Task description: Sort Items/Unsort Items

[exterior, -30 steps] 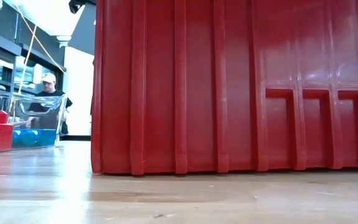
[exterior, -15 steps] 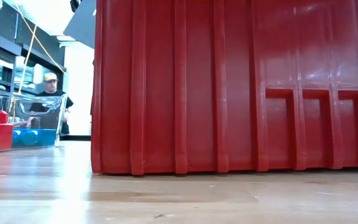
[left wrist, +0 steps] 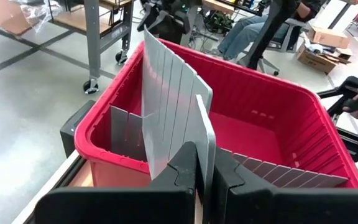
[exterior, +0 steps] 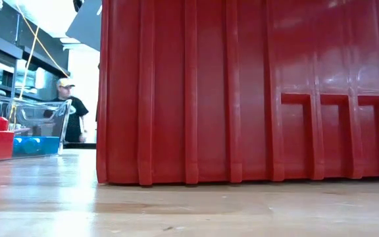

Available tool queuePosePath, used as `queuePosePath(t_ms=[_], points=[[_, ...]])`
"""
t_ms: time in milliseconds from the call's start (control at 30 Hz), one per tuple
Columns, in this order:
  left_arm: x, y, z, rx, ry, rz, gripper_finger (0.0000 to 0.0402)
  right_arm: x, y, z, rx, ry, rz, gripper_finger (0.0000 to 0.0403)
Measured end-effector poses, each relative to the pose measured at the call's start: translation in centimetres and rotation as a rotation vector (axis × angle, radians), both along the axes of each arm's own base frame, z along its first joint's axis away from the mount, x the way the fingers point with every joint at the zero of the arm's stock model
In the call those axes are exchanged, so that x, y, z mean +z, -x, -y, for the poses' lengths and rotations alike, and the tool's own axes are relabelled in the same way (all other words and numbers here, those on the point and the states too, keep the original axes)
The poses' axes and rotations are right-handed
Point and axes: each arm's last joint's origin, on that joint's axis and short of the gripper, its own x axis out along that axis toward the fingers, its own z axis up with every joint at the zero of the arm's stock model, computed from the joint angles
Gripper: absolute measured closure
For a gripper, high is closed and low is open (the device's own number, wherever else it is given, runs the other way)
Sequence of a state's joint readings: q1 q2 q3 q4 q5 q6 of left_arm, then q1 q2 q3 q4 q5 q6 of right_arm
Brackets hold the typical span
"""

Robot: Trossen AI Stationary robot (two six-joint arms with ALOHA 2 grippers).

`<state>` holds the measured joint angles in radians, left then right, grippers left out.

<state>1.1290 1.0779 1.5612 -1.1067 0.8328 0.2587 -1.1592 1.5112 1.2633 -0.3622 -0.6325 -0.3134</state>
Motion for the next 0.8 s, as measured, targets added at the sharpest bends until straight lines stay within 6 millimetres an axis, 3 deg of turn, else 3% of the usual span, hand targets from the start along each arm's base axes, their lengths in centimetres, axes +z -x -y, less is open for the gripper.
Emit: queuePosePath(t_ms=[267,567,667,800], points=[[0.1,0.0,0.0,-0.004,-0.016,0.001,0.0401,-1.3,-2.1,0.2,0.130,-0.062,0.063,0.0267],[0.0,0.1,-0.2,0.042,-0.071,-0.044,0.0401,-1.1,-3.1,-0.7,0.241,-0.160,0.146,0.0272],[0.1,0.1,-0.4,0.064,-0.100,-0.058,0.0401,-1.2,-3.4,-1.7,0.263,-0.220,0.125,0.0298],[0.3,0.1,-0.8,0.115,-0.201,-0.095,0.0401,-0.4,-3.4,-4.0,0.299,-0.279,0.084,0.0381]])
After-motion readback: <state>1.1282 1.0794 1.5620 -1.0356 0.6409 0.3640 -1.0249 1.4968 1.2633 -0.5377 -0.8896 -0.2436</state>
